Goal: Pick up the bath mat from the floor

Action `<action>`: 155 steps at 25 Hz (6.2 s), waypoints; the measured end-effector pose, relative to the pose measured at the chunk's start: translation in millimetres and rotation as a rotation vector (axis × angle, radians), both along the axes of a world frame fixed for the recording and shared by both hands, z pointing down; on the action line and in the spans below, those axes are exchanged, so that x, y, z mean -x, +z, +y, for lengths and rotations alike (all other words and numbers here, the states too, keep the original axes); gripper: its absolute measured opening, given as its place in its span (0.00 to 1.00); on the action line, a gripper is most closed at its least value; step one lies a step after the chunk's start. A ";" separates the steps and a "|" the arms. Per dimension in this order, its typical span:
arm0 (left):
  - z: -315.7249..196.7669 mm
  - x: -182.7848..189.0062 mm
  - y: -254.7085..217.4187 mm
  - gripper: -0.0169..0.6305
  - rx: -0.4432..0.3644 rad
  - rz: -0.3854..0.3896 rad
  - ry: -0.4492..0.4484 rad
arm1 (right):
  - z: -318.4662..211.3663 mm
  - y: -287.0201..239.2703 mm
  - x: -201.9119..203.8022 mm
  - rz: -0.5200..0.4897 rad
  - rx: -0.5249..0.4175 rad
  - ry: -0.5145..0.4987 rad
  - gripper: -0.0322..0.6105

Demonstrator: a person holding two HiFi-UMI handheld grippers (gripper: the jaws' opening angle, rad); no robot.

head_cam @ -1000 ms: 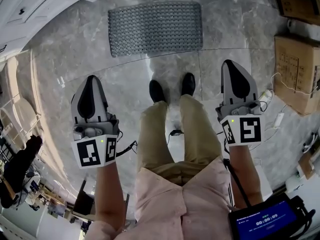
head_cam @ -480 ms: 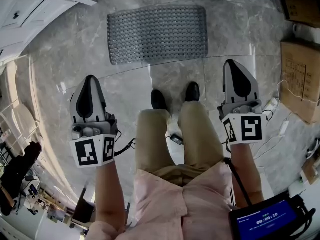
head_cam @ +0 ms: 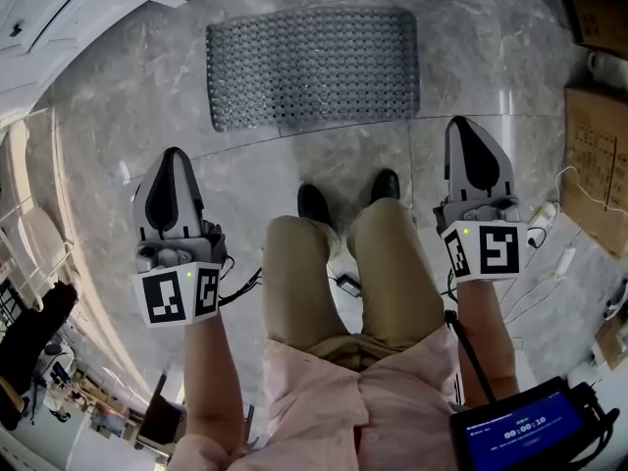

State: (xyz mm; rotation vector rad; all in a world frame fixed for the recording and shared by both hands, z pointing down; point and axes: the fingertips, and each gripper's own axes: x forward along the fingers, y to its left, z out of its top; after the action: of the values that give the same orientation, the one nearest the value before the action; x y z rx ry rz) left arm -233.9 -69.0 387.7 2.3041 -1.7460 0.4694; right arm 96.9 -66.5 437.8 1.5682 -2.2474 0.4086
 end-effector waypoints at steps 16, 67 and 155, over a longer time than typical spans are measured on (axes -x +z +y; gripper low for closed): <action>-8.5 17.8 108.7 0.06 -0.022 0.031 -0.049 | -12.7 115.0 -12.8 0.016 -0.002 -0.011 0.08; -26.7 78.4 356.0 0.06 -0.017 0.002 -0.162 | -40.5 363.8 -43.9 0.071 0.058 0.006 0.08; -16.6 190.2 531.0 0.34 0.307 0.048 -0.251 | -33.3 469.6 -84.4 0.017 0.273 0.167 0.11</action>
State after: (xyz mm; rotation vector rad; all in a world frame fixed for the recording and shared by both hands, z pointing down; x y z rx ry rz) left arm -424.1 -85.5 918.7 1.8457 -1.7670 0.5827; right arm 181.3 -99.8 907.4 1.6084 -1.9567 0.7130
